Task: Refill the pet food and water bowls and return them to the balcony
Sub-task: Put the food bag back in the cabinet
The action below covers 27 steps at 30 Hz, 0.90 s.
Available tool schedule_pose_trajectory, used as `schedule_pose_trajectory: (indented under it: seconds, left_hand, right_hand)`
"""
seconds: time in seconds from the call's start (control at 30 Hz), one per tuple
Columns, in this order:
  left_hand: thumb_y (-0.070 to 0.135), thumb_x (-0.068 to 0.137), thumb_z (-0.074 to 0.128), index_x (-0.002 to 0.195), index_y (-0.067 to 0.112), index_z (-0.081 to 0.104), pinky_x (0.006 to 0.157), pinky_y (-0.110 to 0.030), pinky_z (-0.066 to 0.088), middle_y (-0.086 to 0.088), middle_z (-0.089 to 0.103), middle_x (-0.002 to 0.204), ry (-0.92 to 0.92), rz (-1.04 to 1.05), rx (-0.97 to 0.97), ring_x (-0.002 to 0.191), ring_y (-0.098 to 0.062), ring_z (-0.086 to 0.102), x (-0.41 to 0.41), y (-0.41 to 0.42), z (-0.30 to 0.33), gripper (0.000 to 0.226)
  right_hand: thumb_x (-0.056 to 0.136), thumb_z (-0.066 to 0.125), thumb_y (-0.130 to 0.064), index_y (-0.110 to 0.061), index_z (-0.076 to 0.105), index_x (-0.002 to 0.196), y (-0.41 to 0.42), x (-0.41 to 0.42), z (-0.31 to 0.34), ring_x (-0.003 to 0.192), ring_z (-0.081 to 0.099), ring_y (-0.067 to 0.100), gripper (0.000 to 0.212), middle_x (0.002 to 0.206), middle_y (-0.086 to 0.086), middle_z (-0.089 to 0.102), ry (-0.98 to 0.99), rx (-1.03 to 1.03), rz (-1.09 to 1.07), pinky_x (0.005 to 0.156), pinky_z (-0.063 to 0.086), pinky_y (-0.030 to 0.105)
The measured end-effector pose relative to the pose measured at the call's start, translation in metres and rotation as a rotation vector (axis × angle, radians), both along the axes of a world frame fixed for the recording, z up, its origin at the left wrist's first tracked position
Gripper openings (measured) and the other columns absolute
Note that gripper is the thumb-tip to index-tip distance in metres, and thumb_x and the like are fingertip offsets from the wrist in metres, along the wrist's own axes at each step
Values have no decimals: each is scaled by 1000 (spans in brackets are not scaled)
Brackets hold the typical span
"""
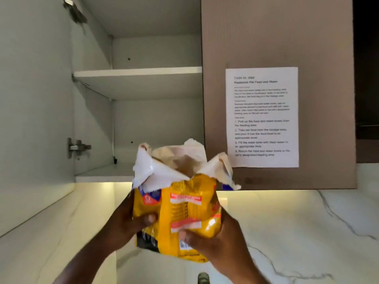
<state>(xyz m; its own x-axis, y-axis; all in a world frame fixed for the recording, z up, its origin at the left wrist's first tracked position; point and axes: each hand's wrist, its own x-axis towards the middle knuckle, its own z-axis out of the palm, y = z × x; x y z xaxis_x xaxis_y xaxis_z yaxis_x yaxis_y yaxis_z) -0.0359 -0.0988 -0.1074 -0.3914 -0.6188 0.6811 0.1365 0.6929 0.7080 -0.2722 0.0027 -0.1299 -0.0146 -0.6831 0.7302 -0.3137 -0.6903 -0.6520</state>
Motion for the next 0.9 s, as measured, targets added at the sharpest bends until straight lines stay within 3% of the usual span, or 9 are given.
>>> schedule_pose_trajectory:
  seconds: [0.1, 0.27, 0.33, 0.4, 0.47, 0.57, 0.7, 0.8, 0.9]
  left_hand:
    - [62, 62, 88, 140, 16, 47, 88, -29, 59, 5, 71, 131, 18, 38, -67, 116, -18, 70, 5, -10, 46, 99]
    - [22, 91, 62, 134, 28, 61, 91, -29, 59, 1, 71, 131, 83, 0, -208, 118, -21, 69, 0, -51, 99, 43]
    - [12, 92, 48, 128, 33, 66, 88, -27, 59, 5, 73, 126, 82, -13, -231, 113, -17, 71, -6, -67, 120, 46]
    - [16, 93, 49, 127, 26, 64, 86, -25, 60, 9, 75, 122, 74, -43, -250, 108, -14, 72, -14, -83, 139, 39]
    - [17, 97, 55, 128, 17, 57, 82, -25, 61, 10, 77, 116, 33, -75, -242, 102, -11, 74, -22, -105, 151, 32]
    - [-10, 99, 47, 122, 13, 56, 74, -26, 62, 6, 80, 100, -42, -73, -101, 88, -12, 75, -30, -153, 154, 34]
    - [-7, 100, 50, 97, 10, 66, 73, -41, 49, -20, 66, 95, -216, 148, 122, 83, -33, 54, -37, -215, 138, 24]
    - [-13, 98, 53, 84, 14, 66, 83, -51, 45, -13, 65, 85, -414, 409, -16, 82, -32, 55, -37, -234, 132, 33]
    - [-5, 92, 65, 91, 5, 73, 89, -46, 54, -18, 73, 92, -606, 589, -171, 84, -35, 66, -39, -231, 135, 13]
  right_hand:
    - [65, 84, -72, -52, 67, 120, -13, 10, 42, 99, 73, 0, 62, 107, -28, 75, -9, -78, -102, 87, 62, 38]
    - [68, 74, -80, -50, 67, 116, -35, 15, 104, 91, 72, -6, 57, 100, -31, 75, -28, -213, -205, 80, 60, 24]
    - [70, 71, -81, -50, 66, 115, -46, 14, 124, 88, 70, -11, 55, 98, -34, 73, -14, -259, -275, 73, 54, 10]
    - [73, 69, -80, -48, 66, 115, -58, 13, 139, 86, 69, -13, 53, 97, -35, 73, 3, -256, -345, 69, 52, 6]
    - [76, 65, -79, -44, 66, 116, -72, 13, 148, 85, 70, -9, 53, 99, -30, 75, 29, -267, -424, 72, 57, 14]
    - [82, 58, -74, -35, 65, 119, -93, 16, 148, 86, 71, 6, 54, 99, -16, 77, 124, -330, -617, 76, 60, 31]
    - [86, 47, -78, -37, 50, 135, -117, 29, 131, 98, 64, 18, 64, 115, -8, 70, 343, -324, -809, 83, 56, 35]
    - [88, 36, -82, -37, 35, 145, -135, 39, 123, 116, 60, 24, 73, 138, -3, 59, 416, -254, -816, 91, 49, 40]
    - [90, 37, -78, -29, 31, 149, -153, 45, 125, 124, 57, 33, 78, 148, 5, 51, 469, -201, -875, 92, 51, 46]
